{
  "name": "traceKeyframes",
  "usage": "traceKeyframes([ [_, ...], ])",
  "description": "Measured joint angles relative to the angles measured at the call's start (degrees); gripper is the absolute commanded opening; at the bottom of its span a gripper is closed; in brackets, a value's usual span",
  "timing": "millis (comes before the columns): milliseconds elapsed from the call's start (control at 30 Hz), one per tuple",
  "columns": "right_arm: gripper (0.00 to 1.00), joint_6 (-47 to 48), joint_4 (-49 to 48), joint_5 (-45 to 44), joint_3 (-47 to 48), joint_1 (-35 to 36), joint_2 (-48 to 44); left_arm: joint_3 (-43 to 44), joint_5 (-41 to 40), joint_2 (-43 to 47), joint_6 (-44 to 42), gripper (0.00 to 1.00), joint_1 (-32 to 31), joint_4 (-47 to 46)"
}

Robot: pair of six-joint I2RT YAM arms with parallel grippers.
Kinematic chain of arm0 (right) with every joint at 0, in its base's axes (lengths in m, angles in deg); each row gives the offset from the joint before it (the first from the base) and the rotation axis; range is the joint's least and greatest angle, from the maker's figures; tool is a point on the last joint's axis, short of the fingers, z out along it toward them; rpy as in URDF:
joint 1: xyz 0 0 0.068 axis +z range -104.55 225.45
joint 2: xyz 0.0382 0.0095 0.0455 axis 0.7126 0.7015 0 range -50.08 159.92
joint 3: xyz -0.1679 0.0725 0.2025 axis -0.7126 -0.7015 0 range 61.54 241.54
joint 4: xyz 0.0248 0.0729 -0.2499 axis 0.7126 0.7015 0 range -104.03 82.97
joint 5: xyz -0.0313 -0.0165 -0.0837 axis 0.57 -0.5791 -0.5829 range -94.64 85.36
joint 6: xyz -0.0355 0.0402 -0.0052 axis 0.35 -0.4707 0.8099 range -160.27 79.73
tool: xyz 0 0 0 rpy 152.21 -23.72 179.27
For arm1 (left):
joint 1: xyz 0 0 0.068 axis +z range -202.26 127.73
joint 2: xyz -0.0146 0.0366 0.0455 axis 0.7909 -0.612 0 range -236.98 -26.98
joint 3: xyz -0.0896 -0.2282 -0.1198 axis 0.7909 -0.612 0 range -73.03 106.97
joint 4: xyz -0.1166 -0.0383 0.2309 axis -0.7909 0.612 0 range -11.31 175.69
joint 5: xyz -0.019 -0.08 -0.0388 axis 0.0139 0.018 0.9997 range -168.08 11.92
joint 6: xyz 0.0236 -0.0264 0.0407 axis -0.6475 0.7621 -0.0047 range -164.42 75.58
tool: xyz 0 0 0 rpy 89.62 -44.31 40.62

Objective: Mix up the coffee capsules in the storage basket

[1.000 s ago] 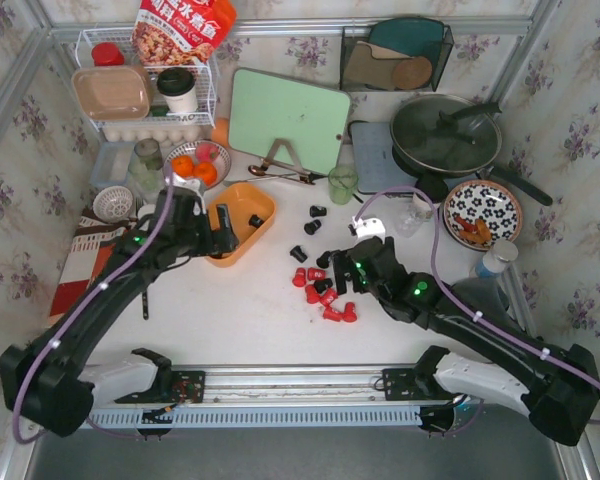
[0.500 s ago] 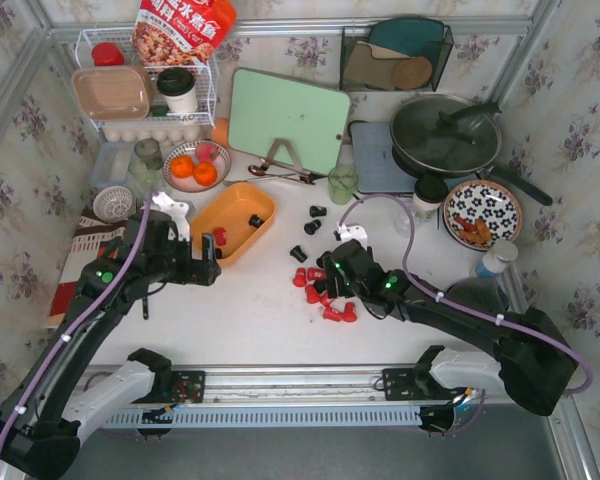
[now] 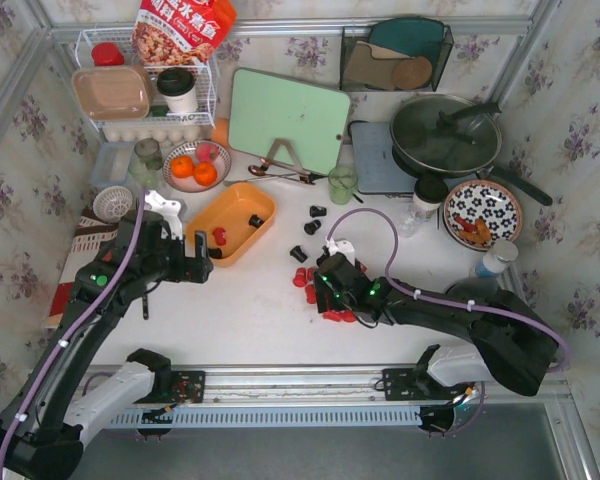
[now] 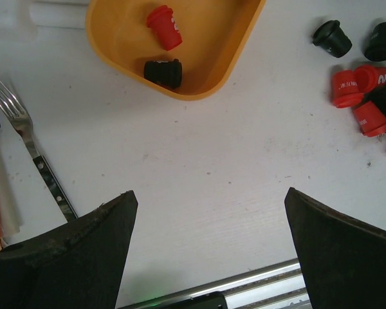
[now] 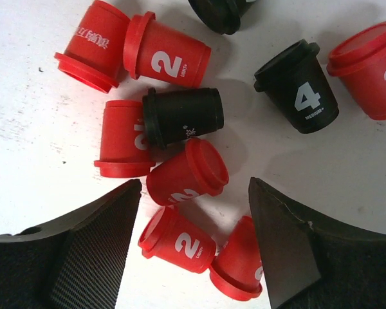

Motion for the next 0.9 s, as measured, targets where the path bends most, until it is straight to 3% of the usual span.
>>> traceKeyframes([
  [433,0.66,-4.2,-2.3,-3.5,-0.5,1.0,2.1,0.0,0.6,-0.3,0.0,0.99,1.3,0.0],
  [900,0.50,-11.2,-4.6,-4.9,-2.0,1.0,3.5,0.0,1.4,-0.5,0.0,0.99,1.6,0.0],
])
